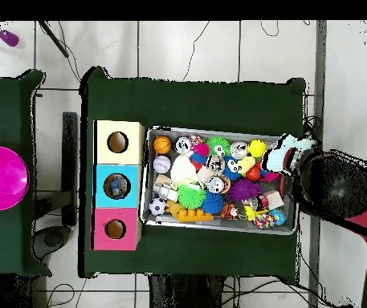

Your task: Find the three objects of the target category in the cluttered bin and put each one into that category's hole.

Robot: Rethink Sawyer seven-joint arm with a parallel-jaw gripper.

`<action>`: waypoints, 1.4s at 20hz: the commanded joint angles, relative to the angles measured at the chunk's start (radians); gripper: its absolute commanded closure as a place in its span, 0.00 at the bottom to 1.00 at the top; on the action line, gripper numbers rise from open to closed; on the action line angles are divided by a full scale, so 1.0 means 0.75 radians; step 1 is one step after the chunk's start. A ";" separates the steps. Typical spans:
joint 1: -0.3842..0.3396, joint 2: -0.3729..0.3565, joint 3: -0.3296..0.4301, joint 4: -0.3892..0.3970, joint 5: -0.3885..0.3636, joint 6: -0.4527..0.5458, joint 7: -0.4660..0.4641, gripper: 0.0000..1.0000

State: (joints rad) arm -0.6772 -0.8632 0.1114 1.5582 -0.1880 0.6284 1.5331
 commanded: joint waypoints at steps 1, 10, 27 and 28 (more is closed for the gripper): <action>-0.014 0.055 0.036 0.160 -0.030 0.004 0.054 1.00; 0.076 0.053 -0.046 0.211 -0.070 -0.127 0.180 1.00; 0.026 0.024 0.006 0.262 -0.076 -0.160 0.066 0.00; 0.025 0.022 0.006 0.264 -0.079 -0.159 0.062 0.00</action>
State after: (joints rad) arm -0.6412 -0.8496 0.0899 1.6222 -0.2073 0.5534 1.5331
